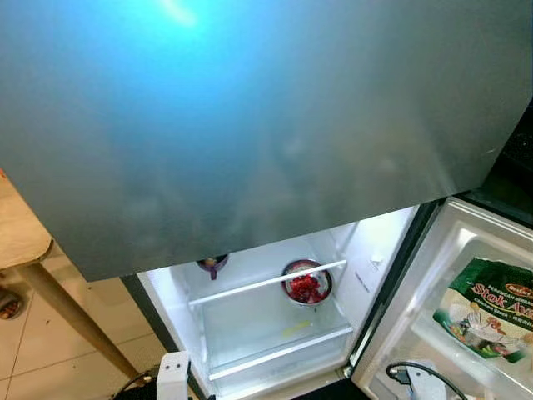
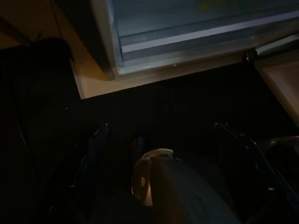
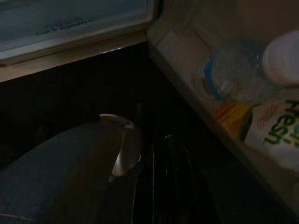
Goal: Restocking fridge
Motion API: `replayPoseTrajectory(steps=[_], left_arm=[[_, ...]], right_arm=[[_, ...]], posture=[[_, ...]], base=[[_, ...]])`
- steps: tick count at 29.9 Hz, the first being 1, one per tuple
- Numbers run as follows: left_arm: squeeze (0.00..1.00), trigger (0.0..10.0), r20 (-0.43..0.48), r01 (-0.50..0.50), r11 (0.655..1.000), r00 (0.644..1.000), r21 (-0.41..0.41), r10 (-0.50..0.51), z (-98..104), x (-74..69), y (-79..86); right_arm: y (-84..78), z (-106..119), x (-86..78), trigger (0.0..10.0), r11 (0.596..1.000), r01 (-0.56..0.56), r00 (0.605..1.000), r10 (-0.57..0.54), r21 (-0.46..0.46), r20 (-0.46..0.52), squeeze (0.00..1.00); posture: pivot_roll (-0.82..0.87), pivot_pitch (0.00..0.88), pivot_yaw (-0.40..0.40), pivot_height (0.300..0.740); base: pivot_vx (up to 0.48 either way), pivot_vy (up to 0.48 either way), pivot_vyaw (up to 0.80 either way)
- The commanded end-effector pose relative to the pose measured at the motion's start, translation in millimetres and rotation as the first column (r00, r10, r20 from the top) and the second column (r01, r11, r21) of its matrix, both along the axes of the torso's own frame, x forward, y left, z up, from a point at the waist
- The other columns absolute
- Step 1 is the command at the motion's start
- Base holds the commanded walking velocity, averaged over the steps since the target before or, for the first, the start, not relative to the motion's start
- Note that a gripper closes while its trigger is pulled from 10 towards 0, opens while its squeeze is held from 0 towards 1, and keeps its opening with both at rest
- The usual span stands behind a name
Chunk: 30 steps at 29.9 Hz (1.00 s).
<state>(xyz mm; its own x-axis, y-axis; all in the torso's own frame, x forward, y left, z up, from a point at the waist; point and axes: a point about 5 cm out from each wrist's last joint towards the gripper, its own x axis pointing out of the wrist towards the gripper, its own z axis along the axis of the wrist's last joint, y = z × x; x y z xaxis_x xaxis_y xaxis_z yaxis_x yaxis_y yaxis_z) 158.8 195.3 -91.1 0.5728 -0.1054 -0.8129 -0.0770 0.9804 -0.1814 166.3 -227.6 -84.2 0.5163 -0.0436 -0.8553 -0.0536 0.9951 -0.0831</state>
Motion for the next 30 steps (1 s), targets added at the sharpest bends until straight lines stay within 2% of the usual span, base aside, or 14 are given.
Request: replayPoseTrajectory(steps=[1, 5, 15, 25, 30], left_arm=[[0.0, 10.0, -0.024, 0.005, 1.0, 1.0, 0.002, -0.005, -2, -3.4, -2.3], [0.0, 10.0, -0.039, 0.007, 1.0, 0.999, 0.009, -0.006, -4, -6.4, -3.3], [0.0, 10.0, -0.061, -0.001, 1.0, 0.998, 0.019, 0.003, -6, -13.1, 0.6], [0.0, 10.0, -0.079, 0.014, 0.999, 0.997, 0.032, -0.011, -7, -17.1, 3.7], [0.0, 10.0, -0.093, 0.017, 0.999, 0.996, 0.034, -0.014, -9, -21.3, 1.1]], right_arm=[[0.9, -1, -1.2, 10.0, 1.0, -0.011, 1.0, 0.011, -0.007, -0.012, 0.0], [-2.6, -2, -5.8, 10.0, 1.0, 0.014, 0.999, -0.014, -0.023, -0.029, 0.0], [1.1, -8, -17.5, 10.0, 0.999, -0.021, 0.997, 0.019, -0.035, -0.072, 0.0], [8.5, -7, -9.9, 10.0, 0.999, -0.031, 0.998, 0.03, -0.031, -0.049, 0.0], [3.1, -8, -17.3, 10.0, 0.998, -0.029, 0.997, 0.026, -0.052, -0.069, 0.0]], posture=[[-0.07, 0.0, -0.016, 0.74], [-0.06, 0.0, -0.025, 0.74], [-0.05, 0.0, -0.022, 0.74], [-0.05, 0.0, -0.013, 0.74], [-0.05, 0.0, -0.008, 0.74]], base=[[0.0, 0.0, 0.0], [0.0, 0.0, 0.0], [0.0, 0.0, 0.0], [0.0, 0.0, 0.0], [0.0, 0.0, 0.0]])
